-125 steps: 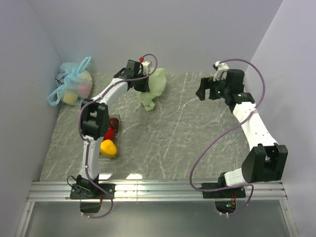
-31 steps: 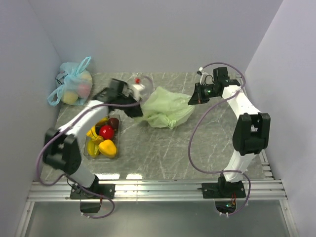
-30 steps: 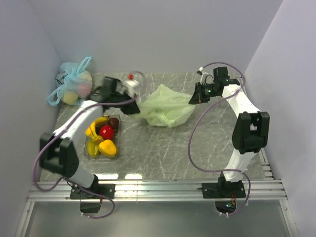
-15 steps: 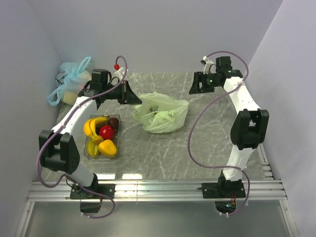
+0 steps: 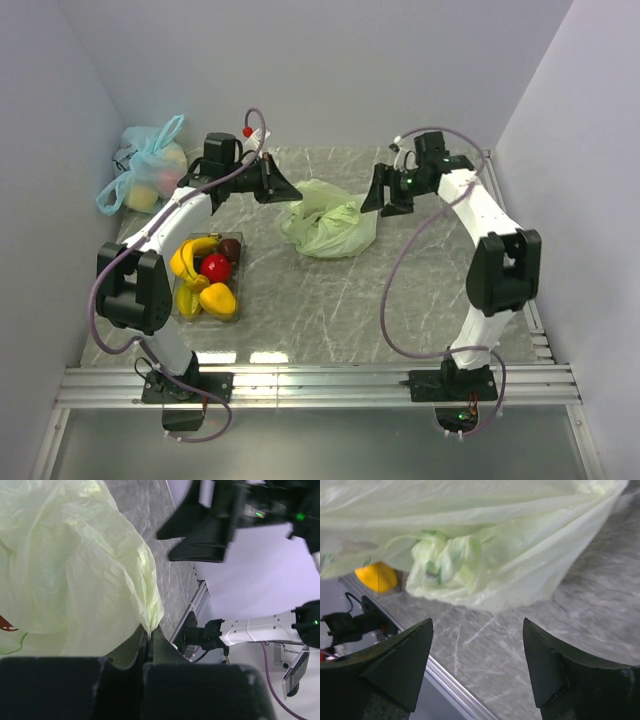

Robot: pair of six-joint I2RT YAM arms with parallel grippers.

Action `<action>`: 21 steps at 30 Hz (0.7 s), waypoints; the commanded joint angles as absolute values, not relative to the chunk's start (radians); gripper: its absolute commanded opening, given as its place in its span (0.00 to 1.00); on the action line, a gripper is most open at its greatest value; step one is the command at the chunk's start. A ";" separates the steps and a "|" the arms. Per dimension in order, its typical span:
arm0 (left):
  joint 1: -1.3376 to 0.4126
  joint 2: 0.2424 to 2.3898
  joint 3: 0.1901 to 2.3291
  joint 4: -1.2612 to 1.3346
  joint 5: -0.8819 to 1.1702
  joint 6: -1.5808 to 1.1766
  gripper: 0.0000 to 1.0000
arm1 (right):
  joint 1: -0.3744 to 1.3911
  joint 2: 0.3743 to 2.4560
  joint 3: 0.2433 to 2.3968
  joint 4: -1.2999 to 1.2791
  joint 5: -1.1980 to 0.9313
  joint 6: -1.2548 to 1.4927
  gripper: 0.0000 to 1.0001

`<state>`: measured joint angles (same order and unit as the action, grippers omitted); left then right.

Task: Place the fake fruits into the plastic bag and tie a complex knot

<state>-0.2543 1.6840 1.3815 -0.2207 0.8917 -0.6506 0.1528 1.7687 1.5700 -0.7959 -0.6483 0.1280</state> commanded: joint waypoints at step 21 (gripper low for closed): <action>-0.154 1.644 1.381 -0.241 0.796 -0.627 0.00 | 0.134 1.876 1.640 -0.751 -0.861 0.108 0.00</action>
